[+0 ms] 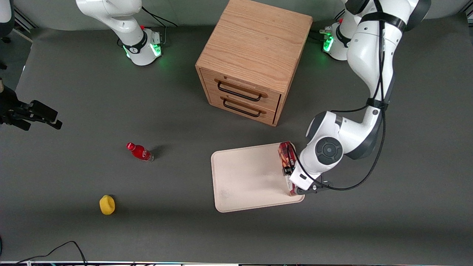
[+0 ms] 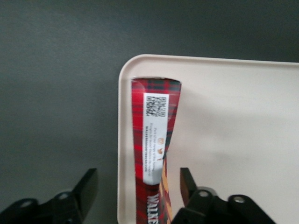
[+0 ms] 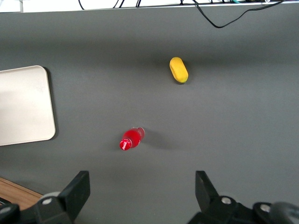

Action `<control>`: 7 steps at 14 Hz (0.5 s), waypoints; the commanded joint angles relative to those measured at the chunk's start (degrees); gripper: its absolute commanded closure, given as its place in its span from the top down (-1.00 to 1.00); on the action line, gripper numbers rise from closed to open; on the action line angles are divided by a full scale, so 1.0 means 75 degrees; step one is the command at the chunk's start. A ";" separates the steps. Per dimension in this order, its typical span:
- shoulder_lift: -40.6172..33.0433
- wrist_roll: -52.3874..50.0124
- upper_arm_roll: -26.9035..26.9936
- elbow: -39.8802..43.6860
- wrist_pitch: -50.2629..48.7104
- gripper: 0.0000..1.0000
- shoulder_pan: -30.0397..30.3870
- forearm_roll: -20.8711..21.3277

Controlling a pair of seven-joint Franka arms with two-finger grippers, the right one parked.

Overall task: Place red cookie box on tray
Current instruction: 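Open the left gripper and raise it away from the box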

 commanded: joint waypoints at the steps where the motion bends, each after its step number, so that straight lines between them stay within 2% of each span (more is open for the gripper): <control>1: -0.0868 -0.0036 -0.0044 -0.0025 -0.0985 1.00 0.0473 -0.0011; 4: -0.1735 0.0652 -0.0044 -0.0025 -0.2239 1.00 0.0965 -0.0058; 7: -0.2462 0.2549 -0.0009 -0.0036 -0.3166 1.00 0.1750 -0.0596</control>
